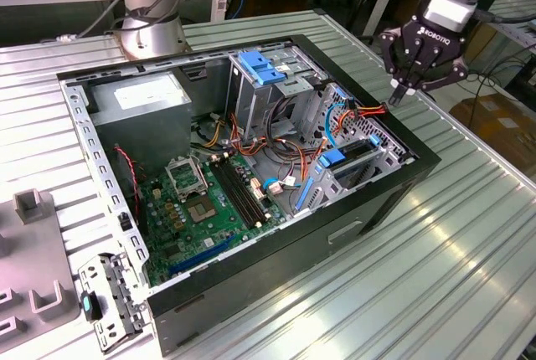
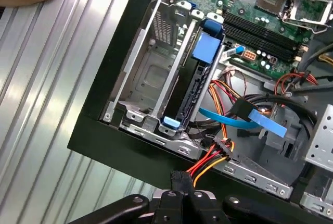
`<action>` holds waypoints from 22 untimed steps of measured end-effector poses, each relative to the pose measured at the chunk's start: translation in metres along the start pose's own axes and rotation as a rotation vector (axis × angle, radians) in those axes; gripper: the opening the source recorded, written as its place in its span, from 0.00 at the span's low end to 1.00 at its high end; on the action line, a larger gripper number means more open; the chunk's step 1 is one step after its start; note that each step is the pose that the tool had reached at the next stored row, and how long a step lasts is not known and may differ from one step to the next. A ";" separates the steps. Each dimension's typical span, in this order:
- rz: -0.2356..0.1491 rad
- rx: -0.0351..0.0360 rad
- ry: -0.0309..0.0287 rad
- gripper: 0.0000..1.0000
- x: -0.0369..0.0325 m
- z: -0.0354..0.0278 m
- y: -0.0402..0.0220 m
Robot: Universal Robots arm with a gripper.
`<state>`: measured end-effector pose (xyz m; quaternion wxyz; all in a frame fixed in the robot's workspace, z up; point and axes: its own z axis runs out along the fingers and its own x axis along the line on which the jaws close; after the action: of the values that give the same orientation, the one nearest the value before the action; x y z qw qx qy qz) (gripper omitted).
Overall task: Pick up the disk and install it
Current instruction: 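Insert the first disk wire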
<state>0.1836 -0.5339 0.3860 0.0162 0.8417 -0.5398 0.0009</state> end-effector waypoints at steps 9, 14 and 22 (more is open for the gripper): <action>-0.198 0.0037 0.0052 0.25 -0.0001 0.0036 -0.0003; -0.338 0.0064 0.0088 0.25 -0.0006 0.0068 -0.0006; -0.401 0.0109 0.0091 0.33 -0.0022 0.0082 0.0019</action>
<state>0.1808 -0.5330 0.3779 0.0139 0.9324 -0.3612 0.0044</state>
